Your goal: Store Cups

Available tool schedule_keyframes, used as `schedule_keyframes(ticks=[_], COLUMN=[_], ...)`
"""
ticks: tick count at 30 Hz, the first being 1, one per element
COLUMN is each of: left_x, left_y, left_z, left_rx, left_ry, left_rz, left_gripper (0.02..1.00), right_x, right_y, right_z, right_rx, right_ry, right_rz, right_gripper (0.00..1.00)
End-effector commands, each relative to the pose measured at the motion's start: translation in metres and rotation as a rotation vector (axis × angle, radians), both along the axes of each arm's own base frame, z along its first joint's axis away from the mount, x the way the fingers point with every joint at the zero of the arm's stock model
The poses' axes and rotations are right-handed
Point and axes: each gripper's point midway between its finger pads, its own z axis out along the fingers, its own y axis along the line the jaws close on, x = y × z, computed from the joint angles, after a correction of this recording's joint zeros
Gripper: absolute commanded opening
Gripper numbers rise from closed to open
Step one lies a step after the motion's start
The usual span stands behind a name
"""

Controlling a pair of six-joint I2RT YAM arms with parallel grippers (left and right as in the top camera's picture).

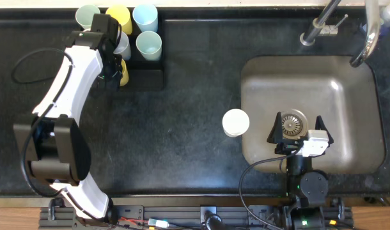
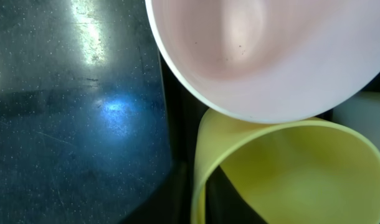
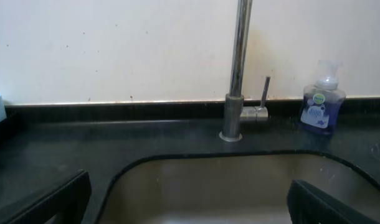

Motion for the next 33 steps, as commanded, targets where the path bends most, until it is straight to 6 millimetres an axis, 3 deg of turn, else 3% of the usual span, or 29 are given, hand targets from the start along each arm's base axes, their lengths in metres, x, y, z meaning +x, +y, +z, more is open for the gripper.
schedule_keyframes(ticks=[1, 6, 12, 15, 19, 22, 25, 28, 29, 33], left_x=[-0.001, 0.001, 0.003, 0.010, 0.024, 0.032, 0.029, 0.013, 0.008, -0.022], left_y=[-0.002, -0.005, -0.009, -0.009, -0.010, -0.026, -0.048, -0.056, -0.054, -0.039], left_z=[-0.003, 0.022, 0.084, 0.139, 0.236, 0.301, 0.346, 0.361, 0.358, 0.331], left_rx=[0.008, 0.034, 0.112, 0.235, 0.490, 0.696, 0.853, 0.945, 0.961, 0.988], left_ry=[0.008, -0.061, -0.246, -0.416, -0.657, -0.805, -0.957, -1.061, -1.070, -1.096], left_rz=[0.003, -0.014, -0.051, -0.150, -0.454, -0.773, -1.040, -1.183, -1.197, -1.176], left_gripper=[0.275, 0.577, 0.706, 0.750, 0.781, 0.781, 0.827, 0.952, 0.998, 1.000], right_x=[0.000, 0.000, 0.000, 0.000, 0.000, 0.000, 0.000, 0.000, 0.000, 0.000], right_y=[-0.003, -0.003, -0.003, -0.003, -0.003, -0.003, -0.003, -0.003, -0.003, -0.003], right_z=[-0.003, -0.003, -0.003, -0.003, -0.003, -0.003, -0.003, -0.003, -0.003, -0.003], right_rx=[-0.003, -0.003, -0.003, -0.003, -0.003, -0.003, -0.003, -0.003, -0.003, -0.003], right_ry=[-0.003, -0.003, -0.002, -0.003, -0.003, -0.003, -0.003, -0.003, -0.002, -0.003], right_rz=[-0.014, -0.014, -0.014, -0.014, -0.014, -0.015, -0.014, -0.015, -0.014, -0.014], right_gripper=[0.998, 0.996, 0.996, 0.996, 0.998, 0.998, 0.998, 0.998, 0.998, 0.998])
